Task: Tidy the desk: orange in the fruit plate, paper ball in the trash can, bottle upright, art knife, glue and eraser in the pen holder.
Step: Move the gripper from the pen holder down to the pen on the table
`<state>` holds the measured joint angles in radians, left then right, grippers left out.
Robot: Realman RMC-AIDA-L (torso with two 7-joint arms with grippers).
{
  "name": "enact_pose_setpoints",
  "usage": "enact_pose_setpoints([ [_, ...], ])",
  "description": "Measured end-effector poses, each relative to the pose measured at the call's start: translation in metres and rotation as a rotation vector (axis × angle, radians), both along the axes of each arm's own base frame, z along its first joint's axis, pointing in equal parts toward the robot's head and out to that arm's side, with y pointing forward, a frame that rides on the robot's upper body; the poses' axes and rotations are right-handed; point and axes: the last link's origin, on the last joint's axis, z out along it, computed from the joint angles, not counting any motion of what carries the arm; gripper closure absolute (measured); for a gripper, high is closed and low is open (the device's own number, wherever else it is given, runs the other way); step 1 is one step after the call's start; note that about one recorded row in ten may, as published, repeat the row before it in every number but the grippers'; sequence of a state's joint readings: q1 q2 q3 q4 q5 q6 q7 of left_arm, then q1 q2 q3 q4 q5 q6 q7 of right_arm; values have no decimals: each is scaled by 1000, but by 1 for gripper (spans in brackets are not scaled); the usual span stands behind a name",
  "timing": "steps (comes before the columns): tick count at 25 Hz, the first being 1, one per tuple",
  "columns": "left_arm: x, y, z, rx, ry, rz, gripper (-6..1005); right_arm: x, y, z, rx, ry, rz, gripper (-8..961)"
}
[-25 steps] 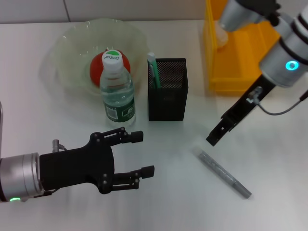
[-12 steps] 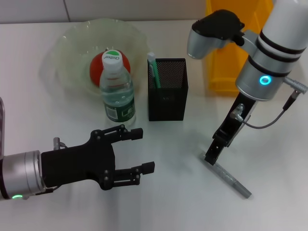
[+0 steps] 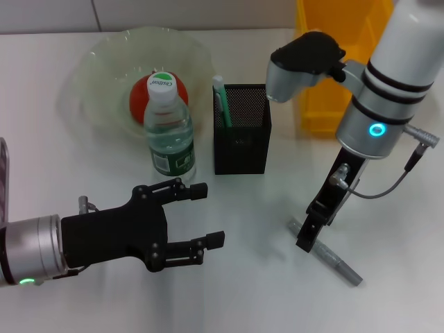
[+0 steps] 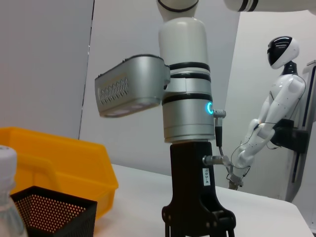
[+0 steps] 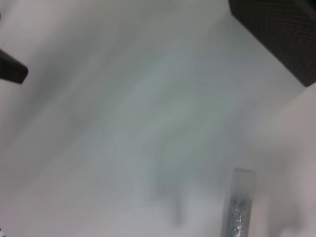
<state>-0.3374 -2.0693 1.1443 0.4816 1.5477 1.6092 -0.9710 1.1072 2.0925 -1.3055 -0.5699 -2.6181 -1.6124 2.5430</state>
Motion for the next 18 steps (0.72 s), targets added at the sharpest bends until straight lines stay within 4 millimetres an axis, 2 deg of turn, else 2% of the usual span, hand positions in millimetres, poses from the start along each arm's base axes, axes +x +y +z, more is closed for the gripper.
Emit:
enact_pose_setpoints([
  [18, 2, 4, -1, 7, 4, -4, 202, 4, 1, -7, -4, -28, 32, 224],
])
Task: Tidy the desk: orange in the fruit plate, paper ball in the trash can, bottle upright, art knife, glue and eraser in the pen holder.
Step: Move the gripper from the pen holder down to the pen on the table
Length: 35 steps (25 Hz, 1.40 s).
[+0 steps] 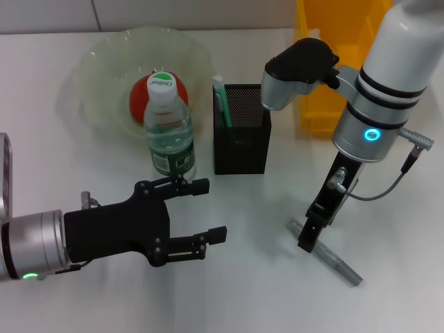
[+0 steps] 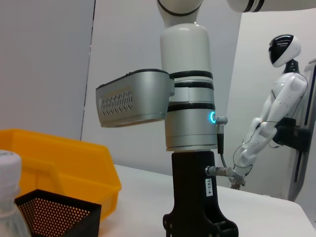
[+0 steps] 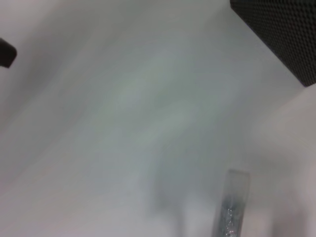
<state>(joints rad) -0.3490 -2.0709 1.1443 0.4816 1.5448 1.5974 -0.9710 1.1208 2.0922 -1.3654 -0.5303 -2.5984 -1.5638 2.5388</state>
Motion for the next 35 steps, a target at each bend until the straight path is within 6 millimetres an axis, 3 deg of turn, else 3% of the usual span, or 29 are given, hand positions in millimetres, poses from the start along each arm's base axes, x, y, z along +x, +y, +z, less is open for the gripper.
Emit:
enact_pose_setpoints([
  [4, 1, 1, 0, 3, 0, 0, 202, 0, -1, -2, -12, 3, 9, 232],
  [10, 1, 2, 0, 6, -4, 2, 202, -2, -7, -8, -45, 0, 28, 416],
  [26, -1, 0, 1, 6, -6, 8, 202, -2, -9, -13, -43, -15, 30, 411],
  [35, -1, 0, 1, 6, -5, 9, 202, -2, -8, -14, -35, -10, 32, 531],
])
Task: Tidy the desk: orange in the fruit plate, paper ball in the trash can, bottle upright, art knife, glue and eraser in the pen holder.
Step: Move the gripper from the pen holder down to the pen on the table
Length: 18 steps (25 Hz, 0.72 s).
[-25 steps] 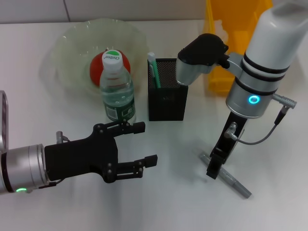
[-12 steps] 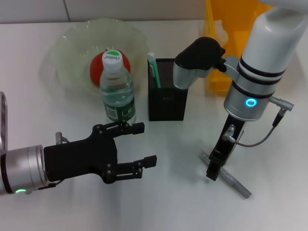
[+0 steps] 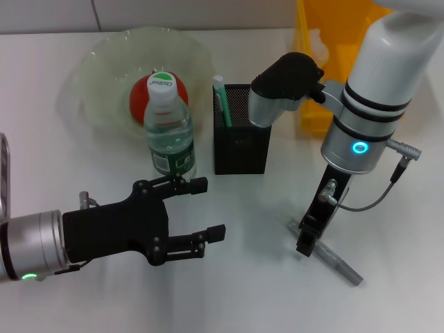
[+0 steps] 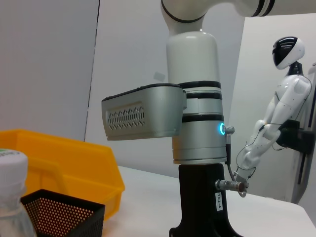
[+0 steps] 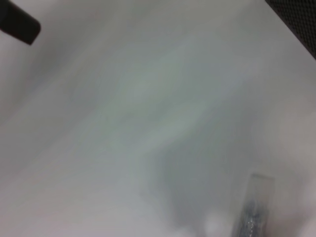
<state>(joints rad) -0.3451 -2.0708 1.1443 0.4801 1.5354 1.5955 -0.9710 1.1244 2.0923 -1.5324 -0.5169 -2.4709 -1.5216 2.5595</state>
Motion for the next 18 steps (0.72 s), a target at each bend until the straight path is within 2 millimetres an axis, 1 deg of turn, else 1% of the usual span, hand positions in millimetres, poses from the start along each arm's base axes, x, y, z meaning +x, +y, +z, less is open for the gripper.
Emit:
enact_pose_setpoints([
  [4, 0, 0, 0, 0, 0, 0, 202, 1, 0, 0, -2, -4, 2, 543],
  [15, 2, 2, 0, 1, 2, -5, 202, 2, -6, -6, -28, -11, 17, 620],
  [18, 1, 2, 0, 3, 4, -3, 202, 2, -6, -6, -28, -10, 18, 619],
])
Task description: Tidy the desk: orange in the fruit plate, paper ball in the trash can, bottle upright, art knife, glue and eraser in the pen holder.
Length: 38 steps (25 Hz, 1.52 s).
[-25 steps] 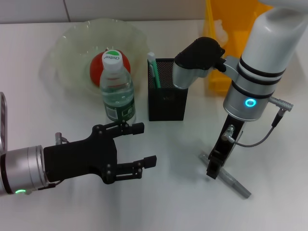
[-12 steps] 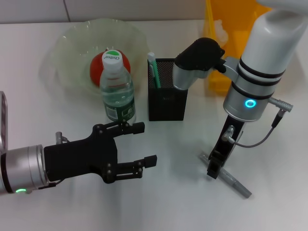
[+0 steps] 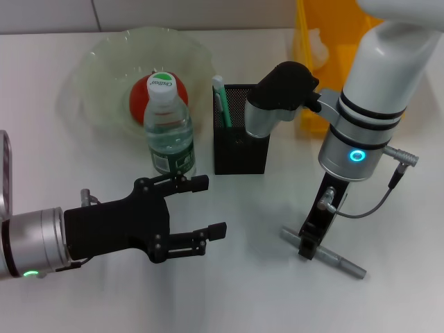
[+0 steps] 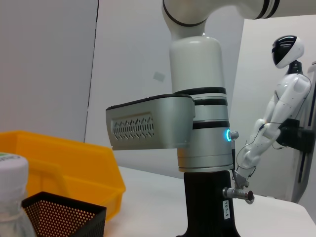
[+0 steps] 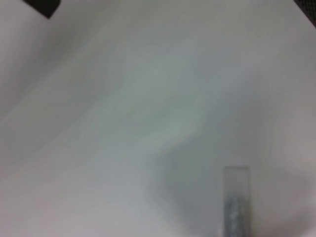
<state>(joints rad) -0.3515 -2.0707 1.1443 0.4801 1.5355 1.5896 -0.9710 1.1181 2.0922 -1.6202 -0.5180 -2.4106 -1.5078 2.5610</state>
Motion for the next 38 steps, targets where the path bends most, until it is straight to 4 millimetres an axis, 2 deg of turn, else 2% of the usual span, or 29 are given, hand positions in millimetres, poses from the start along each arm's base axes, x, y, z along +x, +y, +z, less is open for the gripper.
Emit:
enact_pose_setpoints([
  [3, 0, 0, 0, 0, 1, 2, 202, 0, 0, 0, 0, 1, -1, 619],
  [8, -1, -1, 0, 1, 1, 4, 202, 1, -1, 0, -2, -4, 2, 697],
  [16, -1, -1, 0, 2, 2, 6, 202, 1, 0, -1, 1, -3, 12, 748],
  [23, -2, -2, 0, 2, 2, 10, 202, -5, 0, 2, 30, 52, 36, 787],
  [31, -2, -3, 0, 0, 0, 10, 202, -14, 8, 29, 157, 168, 60, 803],
  [34, -2, -3, 0, 0, -1, 10, 202, -16, 16, 47, 258, 271, 87, 807],
  [38, -2, -2, 0, 2, -5, 10, 202, -16, 20, 77, 398, 495, 117, 808],
])
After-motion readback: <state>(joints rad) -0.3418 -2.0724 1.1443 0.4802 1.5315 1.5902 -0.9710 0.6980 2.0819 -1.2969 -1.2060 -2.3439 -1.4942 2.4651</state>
